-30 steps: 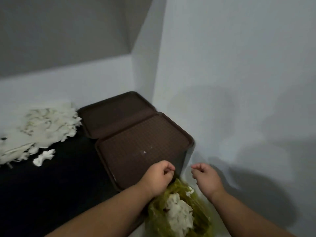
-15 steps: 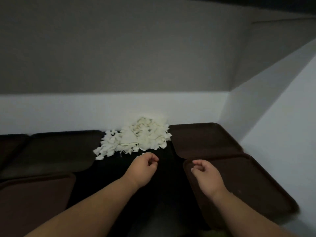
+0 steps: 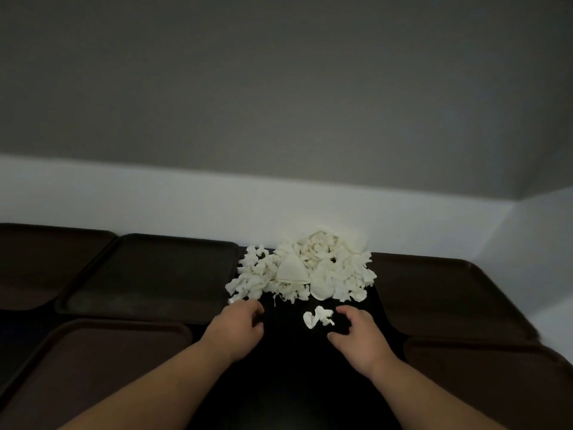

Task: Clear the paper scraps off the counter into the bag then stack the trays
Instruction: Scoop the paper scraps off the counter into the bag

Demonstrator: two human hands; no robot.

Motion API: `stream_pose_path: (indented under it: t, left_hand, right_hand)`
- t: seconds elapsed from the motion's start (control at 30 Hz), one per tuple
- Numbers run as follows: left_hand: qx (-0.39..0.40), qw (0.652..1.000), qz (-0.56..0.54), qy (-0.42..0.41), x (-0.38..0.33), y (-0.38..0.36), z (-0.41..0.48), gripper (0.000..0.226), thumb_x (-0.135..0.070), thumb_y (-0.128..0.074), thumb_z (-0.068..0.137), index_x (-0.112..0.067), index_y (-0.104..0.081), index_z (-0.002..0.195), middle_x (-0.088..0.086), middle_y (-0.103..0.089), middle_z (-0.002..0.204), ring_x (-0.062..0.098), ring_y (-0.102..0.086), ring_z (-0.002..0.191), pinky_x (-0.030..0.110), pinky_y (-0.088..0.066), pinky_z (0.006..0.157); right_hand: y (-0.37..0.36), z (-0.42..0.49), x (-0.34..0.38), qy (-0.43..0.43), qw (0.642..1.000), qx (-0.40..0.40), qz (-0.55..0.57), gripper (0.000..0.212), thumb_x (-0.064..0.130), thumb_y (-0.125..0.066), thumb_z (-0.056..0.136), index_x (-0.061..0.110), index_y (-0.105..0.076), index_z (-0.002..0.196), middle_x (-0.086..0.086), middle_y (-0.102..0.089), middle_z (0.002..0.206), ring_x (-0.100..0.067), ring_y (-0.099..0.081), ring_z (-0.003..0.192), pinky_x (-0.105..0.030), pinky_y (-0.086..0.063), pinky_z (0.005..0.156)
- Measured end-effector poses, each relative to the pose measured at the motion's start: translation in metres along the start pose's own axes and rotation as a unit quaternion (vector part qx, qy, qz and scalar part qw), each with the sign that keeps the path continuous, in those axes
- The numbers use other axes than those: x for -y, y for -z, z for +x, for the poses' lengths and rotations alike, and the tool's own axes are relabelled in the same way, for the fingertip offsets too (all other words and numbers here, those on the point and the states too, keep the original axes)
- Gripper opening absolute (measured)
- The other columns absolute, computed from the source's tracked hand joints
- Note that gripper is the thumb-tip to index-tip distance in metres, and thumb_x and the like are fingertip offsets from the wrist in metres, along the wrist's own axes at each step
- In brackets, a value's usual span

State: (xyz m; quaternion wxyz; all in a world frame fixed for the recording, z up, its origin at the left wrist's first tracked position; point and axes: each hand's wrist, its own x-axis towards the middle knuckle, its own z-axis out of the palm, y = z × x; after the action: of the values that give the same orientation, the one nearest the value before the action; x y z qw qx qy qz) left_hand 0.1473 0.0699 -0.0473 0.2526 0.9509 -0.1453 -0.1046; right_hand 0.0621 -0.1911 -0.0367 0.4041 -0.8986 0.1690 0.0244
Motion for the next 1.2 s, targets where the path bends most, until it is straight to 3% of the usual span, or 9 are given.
stream_pose_path:
  t: [0.2,0.4,0.57,0.63,0.73,0.83,0.93,1.03,1.2]
  left_hand:
    - [-0.017,0.998,0.023,0.054,0.007,-0.012,0.034,0.054,-0.046,-0.058,0.086,-0.034,-0.046,0.137,-0.005,-0.047,0.133,0.020,-0.045,0.125,0.040,-0.047,0.101]
    - [-0.044,0.994,0.031,0.091,0.015,-0.021,0.078,0.068,-0.047,-0.061,0.088,-0.031,-0.033,0.148,0.002,-0.033,0.150,0.027,-0.026,0.138,0.044,-0.042,0.108]
    - [-0.046,0.991,0.089,0.087,0.023,-0.033,0.116,0.071,-0.054,-0.059,0.088,-0.036,-0.030,0.150,0.002,-0.031,0.153,0.029,-0.028,0.140,0.045,-0.040,0.108]
    - [-0.034,0.991,0.092,0.088,0.026,-0.040,0.127,0.065,-0.055,-0.058,0.089,-0.039,-0.035,0.147,-0.001,-0.034,0.150,0.028,-0.033,0.137,0.044,-0.040,0.106]
    - [-0.043,0.993,0.073,0.079,0.028,-0.053,0.136,0.047,-0.044,-0.060,0.089,-0.037,-0.051,0.134,-0.002,-0.044,0.135,0.029,-0.041,0.124,0.040,-0.043,0.096]
    - [-0.050,0.994,0.070,0.063,0.028,-0.064,0.137,0.039,-0.025,-0.058,0.086,-0.034,-0.056,0.125,-0.001,-0.045,0.126,0.027,-0.042,0.110,0.034,-0.043,0.081]
    - [-0.049,0.996,0.036,0.071,0.027,-0.067,0.136,0.040,-0.013,-0.054,0.084,-0.031,-0.056,0.118,0.001,-0.042,0.124,0.021,-0.034,0.099,0.033,-0.041,0.077]
    - [-0.051,0.996,0.006,0.070,0.027,-0.066,0.129,0.044,-0.004,-0.051,0.083,-0.030,-0.058,0.118,0.001,-0.040,0.127,0.021,-0.036,0.103,0.032,-0.044,0.079]
    - [-0.062,0.996,-0.024,0.063,0.024,-0.056,0.104,0.048,-0.001,-0.048,0.087,-0.030,-0.060,0.123,0.003,-0.037,0.137,0.028,-0.046,0.121,0.032,-0.046,0.097]
  right_hand:
    - [-0.013,0.043,-0.005,0.005,0.998,0.053,-0.038,0.079,0.029,-0.074,0.082,0.026,-0.033,0.150,0.000,-0.029,0.142,-0.010,-0.051,0.106,-0.017,-0.041,0.091]
    - [-0.039,0.087,-0.014,0.016,0.997,0.031,-0.064,0.091,0.029,-0.075,0.081,0.037,-0.019,0.153,-0.001,0.006,0.158,-0.025,-0.036,0.140,-0.026,-0.046,0.103]
    - [-0.049,0.123,-0.023,0.008,0.995,0.003,-0.101,0.110,0.030,-0.074,0.083,0.045,0.010,0.153,-0.002,0.036,0.154,-0.031,-0.027,0.147,-0.016,-0.047,0.078]
    - [-0.048,0.141,-0.027,-0.005,0.997,0.000,-0.073,0.110,0.030,-0.073,0.084,0.045,0.012,0.153,-0.002,0.039,0.152,-0.031,-0.025,0.147,-0.016,-0.046,0.080]
    - [-0.044,0.162,-0.036,-0.030,0.999,-0.003,-0.035,0.097,0.031,-0.070,0.086,0.042,-0.002,0.155,-0.002,0.017,0.155,-0.017,-0.038,0.131,-0.021,-0.045,0.092]
    - [-0.043,0.173,-0.045,-0.038,0.998,-0.012,-0.045,0.072,0.014,-0.063,0.089,0.023,-0.029,0.152,-0.009,-0.020,0.150,-0.022,-0.050,0.119,-0.021,-0.040,0.095]
    - [-0.043,0.176,-0.047,-0.063,0.997,-0.032,-0.028,0.051,0.004,-0.059,0.088,0.014,-0.047,0.136,-0.009,-0.036,0.140,-0.024,-0.052,0.114,-0.027,-0.044,0.096]
    - [-0.041,0.170,-0.047,-0.082,0.995,-0.047,0.004,0.046,0.001,-0.056,0.088,0.011,-0.050,0.132,-0.009,-0.042,0.135,-0.023,-0.053,0.111,-0.033,-0.047,0.098]
    - [-0.033,0.145,-0.050,-0.084,0.991,-0.092,0.046,0.044,0.004,-0.056,0.089,0.018,-0.052,0.130,-0.009,-0.051,0.131,-0.025,-0.058,0.109,-0.041,-0.053,0.096]
